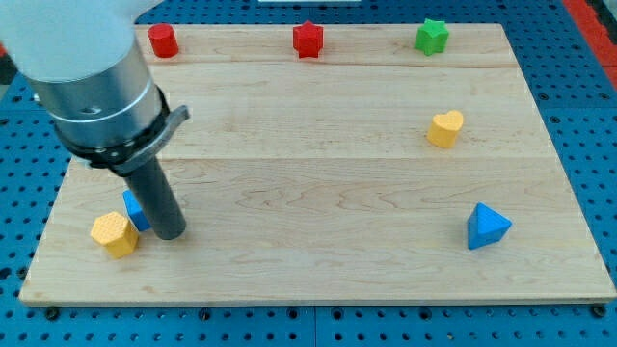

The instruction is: Move the green circle closer to the blue cube

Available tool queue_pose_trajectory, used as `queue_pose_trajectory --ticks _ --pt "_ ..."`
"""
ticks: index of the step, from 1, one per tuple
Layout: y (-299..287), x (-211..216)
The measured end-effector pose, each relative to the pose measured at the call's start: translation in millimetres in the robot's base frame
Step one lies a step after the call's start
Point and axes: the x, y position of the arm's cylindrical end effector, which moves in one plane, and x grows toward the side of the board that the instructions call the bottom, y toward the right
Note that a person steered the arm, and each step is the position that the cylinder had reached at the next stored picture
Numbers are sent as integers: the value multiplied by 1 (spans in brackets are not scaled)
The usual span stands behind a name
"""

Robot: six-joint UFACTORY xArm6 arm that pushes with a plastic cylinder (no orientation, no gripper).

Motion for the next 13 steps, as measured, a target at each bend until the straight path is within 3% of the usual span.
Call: queue_pose_trajectory --ticks 1,3,5,6,8,10,11,13 --pt "36 -11" --pt "52 -133" --pt "-32 -207" --pt "-44 -173" --pt "-101 -191" --pt "-102 -128" --pt "-104 -171" --pt "-79 -94"
